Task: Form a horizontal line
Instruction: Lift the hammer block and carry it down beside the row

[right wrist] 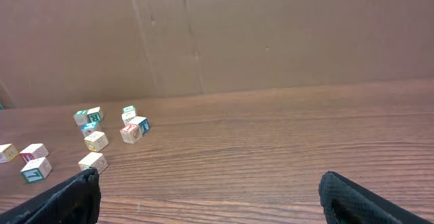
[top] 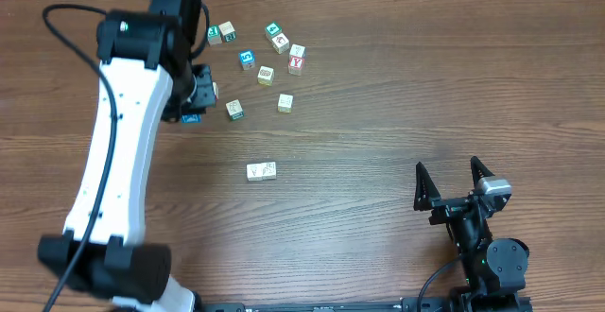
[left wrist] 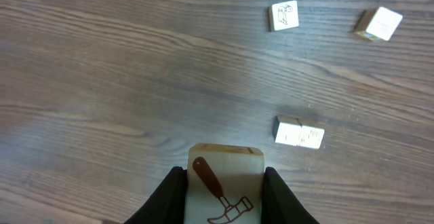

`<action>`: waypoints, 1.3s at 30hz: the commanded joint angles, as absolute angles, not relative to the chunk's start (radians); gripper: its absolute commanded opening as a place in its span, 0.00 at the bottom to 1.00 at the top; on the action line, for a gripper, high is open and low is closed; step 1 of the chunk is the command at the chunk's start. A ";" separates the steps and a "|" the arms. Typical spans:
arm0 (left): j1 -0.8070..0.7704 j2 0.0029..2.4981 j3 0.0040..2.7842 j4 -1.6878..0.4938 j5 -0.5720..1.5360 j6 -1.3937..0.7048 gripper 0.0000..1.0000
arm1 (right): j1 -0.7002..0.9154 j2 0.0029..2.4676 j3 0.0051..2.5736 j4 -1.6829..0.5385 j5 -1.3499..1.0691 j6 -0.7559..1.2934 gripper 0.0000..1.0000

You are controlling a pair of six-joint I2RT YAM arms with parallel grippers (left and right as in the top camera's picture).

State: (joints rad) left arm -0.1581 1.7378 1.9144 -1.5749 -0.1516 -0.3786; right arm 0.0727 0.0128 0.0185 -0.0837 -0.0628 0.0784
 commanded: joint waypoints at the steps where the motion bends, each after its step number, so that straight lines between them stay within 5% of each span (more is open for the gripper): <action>1: -0.180 1.589 1.811 -1.550 -0.193 -0.446 0.13 | 0.072 0.003 0.008 -0.081 -0.054 0.077 1.00; 23: -0.250 1.348 1.031 -1.119 -0.138 -0.617 0.13 | 0.072 0.003 0.008 -0.081 -0.054 0.077 1.00; 39: -0.250 1.361 0.659 -0.555 -0.137 -0.473 0.14 | 0.072 0.003 0.008 -0.081 -0.054 0.077 1.00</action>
